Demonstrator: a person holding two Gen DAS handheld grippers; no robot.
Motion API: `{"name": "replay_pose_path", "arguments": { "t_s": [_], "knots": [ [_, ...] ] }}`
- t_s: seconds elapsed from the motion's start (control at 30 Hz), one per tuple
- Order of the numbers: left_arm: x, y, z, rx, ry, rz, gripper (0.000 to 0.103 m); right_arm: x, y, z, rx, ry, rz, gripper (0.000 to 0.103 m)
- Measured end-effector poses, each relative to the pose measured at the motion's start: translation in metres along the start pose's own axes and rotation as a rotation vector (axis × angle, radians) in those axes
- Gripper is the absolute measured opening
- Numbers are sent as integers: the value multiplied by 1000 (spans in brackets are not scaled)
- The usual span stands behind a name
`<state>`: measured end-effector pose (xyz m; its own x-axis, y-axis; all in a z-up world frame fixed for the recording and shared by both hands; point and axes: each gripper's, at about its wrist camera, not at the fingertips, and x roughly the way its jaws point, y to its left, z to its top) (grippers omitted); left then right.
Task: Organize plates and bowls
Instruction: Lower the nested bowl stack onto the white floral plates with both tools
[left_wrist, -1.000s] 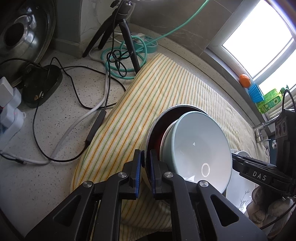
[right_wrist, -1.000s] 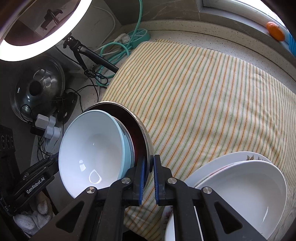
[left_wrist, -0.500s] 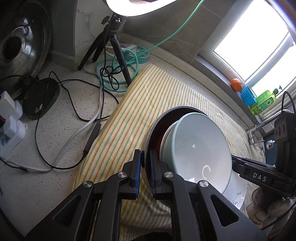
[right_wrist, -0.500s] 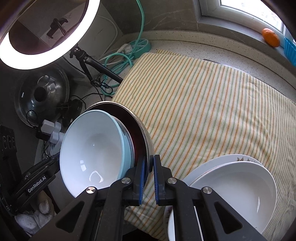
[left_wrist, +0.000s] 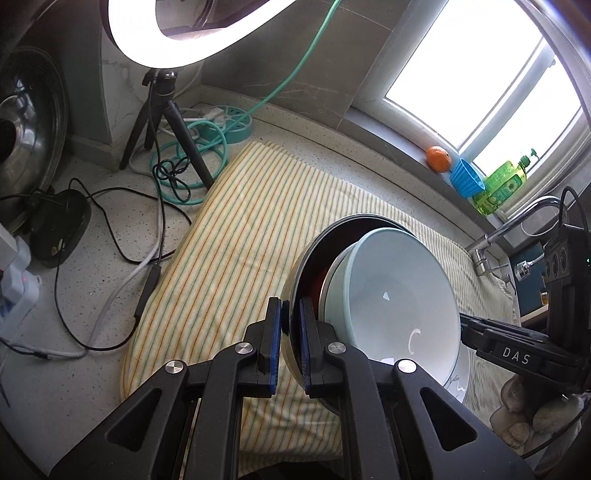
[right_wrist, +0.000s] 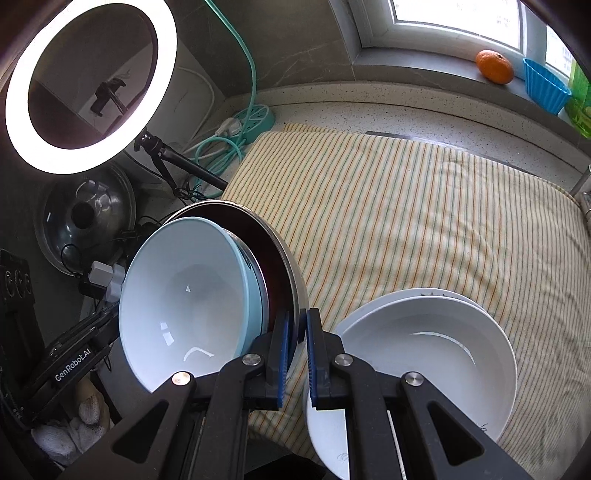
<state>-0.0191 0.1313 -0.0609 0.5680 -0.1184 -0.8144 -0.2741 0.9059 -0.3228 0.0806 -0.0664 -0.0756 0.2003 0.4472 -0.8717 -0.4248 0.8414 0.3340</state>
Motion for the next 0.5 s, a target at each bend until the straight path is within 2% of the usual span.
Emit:
{"name": "replay_pose_path", "arguments": {
  "t_s": [0.5],
  "knots": [
    [8,-65,-12,73,14,-47,7,-46,-55,-20,59,-34,-33,9]
  ]
}}
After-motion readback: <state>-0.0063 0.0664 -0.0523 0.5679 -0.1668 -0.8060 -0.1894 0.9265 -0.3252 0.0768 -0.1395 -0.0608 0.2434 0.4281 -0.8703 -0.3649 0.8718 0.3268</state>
